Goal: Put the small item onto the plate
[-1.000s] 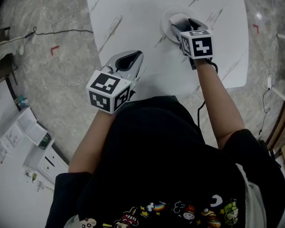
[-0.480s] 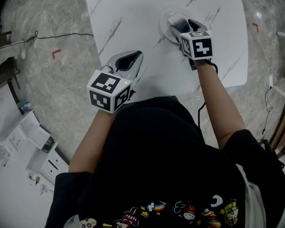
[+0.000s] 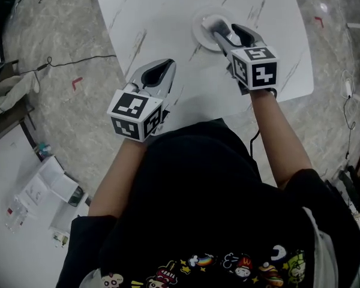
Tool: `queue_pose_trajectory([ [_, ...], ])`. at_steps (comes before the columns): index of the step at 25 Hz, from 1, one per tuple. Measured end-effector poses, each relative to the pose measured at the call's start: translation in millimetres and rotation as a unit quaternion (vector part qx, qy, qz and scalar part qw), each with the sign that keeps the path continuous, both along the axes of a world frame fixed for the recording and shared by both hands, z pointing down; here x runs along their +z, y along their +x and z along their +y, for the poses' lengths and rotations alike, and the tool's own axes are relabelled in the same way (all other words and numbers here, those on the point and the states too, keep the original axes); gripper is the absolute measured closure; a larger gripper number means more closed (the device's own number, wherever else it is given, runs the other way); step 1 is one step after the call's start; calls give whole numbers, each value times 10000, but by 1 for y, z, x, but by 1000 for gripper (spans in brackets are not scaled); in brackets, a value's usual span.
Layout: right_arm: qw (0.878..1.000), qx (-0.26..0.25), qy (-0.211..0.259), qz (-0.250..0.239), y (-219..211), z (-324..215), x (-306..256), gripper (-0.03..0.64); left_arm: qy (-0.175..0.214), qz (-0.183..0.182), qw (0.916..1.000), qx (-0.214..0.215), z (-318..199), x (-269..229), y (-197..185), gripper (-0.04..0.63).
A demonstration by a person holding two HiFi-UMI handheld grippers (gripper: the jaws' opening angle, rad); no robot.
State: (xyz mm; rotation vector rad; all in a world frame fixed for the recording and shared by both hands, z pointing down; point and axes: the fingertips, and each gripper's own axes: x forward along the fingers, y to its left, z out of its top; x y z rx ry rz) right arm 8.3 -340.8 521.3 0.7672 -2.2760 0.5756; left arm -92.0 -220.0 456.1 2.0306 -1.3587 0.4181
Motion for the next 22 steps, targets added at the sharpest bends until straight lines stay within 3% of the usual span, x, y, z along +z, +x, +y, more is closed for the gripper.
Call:
queue_pose_trajectory([
  [4,9986,152,324,-380,6,13,-39,457,302,-111,9995,-69,-10,-11,-2,595],
  [12,9914,640,889,-711,36,38,-98,525,935,-188,9954,62,-23,-38,10,595],
  [22,9821,1092,1280,-849,60,77,-127,572,1168,-118,9927,286,-15,-49,21,595],
])
